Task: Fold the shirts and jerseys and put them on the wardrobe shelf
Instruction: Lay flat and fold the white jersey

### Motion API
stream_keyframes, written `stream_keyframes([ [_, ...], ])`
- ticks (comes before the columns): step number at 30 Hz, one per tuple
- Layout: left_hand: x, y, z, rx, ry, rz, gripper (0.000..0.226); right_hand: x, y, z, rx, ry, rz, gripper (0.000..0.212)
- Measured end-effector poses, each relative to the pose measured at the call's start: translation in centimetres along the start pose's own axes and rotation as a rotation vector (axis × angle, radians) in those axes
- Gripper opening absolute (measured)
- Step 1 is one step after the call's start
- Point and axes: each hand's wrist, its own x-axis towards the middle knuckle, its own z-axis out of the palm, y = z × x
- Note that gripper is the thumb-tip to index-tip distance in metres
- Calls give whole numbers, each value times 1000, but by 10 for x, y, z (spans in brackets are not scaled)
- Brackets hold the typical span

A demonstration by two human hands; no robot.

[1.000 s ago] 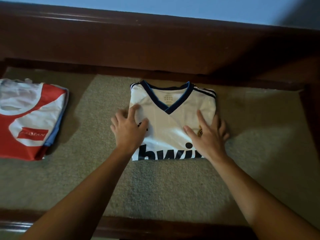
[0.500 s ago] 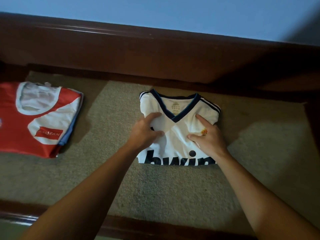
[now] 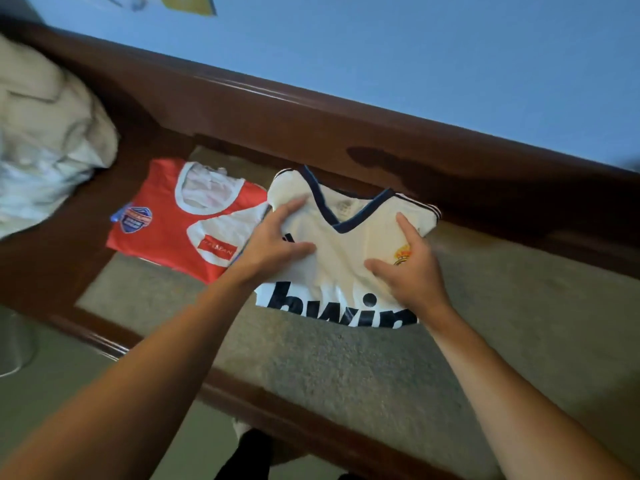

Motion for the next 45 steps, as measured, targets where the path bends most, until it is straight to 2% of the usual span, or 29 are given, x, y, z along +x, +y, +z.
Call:
stream_keyframes([
  [4,6,-9,-81,20,10,27,79,5,-55,56,35,-3,-40,107],
  [11,51,-65,-234,98,-99,16,81,6,-121,189,74,55,1,100],
  [17,100,-106,-312,168,-153,2,81,28,-153,275,72,86,51,95],
  [19,112,-122,-326,326,-188,-27,85,40,-152,294,3,67,60,93],
  [21,120,-142,-338,684,-233,-66,88,50,-146,305,-87,41,80,90],
  [22,121,-151,-343,770,-240,-103,87,53,-140,308,-131,36,113,91],
  [23,120,-159,-348,748,-238,-157,84,54,-135,309,-165,32,164,92],
  [26,120,-180,-359,429,-266,-266,76,47,-128,309,-116,8,273,95],
  [29,121,-182,-355,111,-333,-280,76,40,-134,314,-39,-66,325,92],
  [31,124,-182,-348,121,-348,-297,73,41,-135,318,-47,-55,355,93],
  [35,127,-178,-335,348,-276,-294,67,48,-134,323,-130,-37,437,109],
  [40,118,-157,-294,588,-218,-263,77,48,-142,328,-119,-69,393,99],
  [42,121,-158,-294,501,-143,-293,72,48,-144,330,-85,-75,366,96],
  [45,131,-163,-307,172,-89,-385,60,49,-143,330,-22,-62,278,93],
])
